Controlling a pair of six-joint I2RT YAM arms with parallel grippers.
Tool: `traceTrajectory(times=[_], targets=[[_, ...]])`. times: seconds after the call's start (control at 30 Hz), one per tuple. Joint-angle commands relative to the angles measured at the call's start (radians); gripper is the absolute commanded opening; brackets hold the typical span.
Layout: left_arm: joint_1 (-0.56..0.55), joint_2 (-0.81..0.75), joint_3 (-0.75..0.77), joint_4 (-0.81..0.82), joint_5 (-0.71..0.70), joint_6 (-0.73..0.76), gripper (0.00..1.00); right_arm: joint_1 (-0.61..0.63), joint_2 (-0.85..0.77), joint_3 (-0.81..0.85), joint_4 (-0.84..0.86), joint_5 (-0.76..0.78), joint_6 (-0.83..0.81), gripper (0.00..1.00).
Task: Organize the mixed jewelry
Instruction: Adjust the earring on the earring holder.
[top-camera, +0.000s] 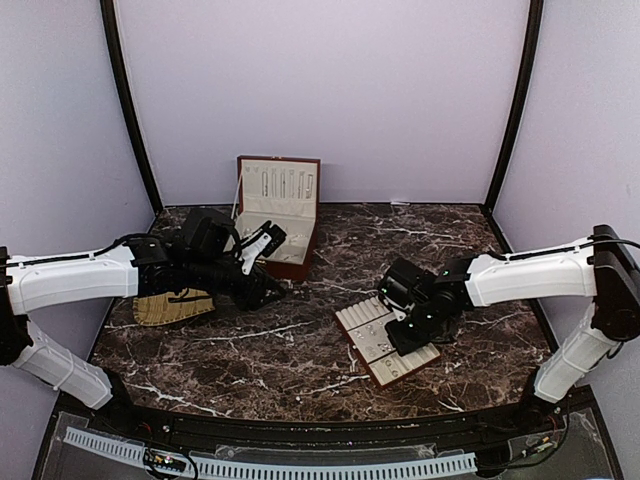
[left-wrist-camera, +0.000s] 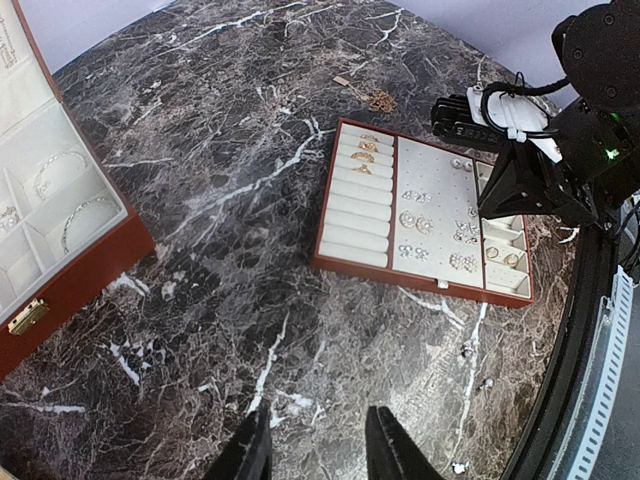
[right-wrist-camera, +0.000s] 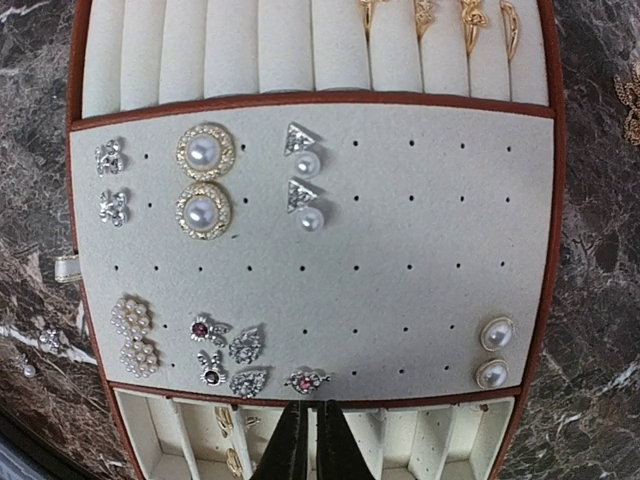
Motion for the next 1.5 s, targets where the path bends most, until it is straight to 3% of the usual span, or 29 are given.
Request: traceTrajectory(times=[0.0, 0.27, 0.53, 1.0, 1.33, 1.47], targets=[[0.001, -0.016, 0.018, -0.02, -0.006, 0.017, 0.35, 0.014, 0.012, 0.005, 0.007, 0.02, 0.008, 0.06], [0.001, -0.046, -0.006, 0.006, -0.042, 0.005, 0.37, 0.013, -0.031, 0.004, 0.023, 0.05, 0.027, 0.12], [0.001, -0.012, -0.014, 0.025, -0.094, -0.013, 0.4, 0.009, -0.135, -0.057, 0.045, 0.087, 0.036, 0.27], [0.017, 0.107, 0.106, -0.002, -0.094, -0.113, 0.43, -0.062, -0.334, -0.175, 0.165, 0.041, 0.008, 0.44], [0.153, 0.124, 0.114, 0.025, 0.005, -0.121, 0.51, -0.078, -0.34, -0.22, 0.3, -0.006, 0.013, 0.47], [0.222, 0.106, 0.098, 0.037, 0.07, -0.122, 0.58, -0.079, -0.334, -0.241, 0.34, -0.043, 0.047, 0.48]])
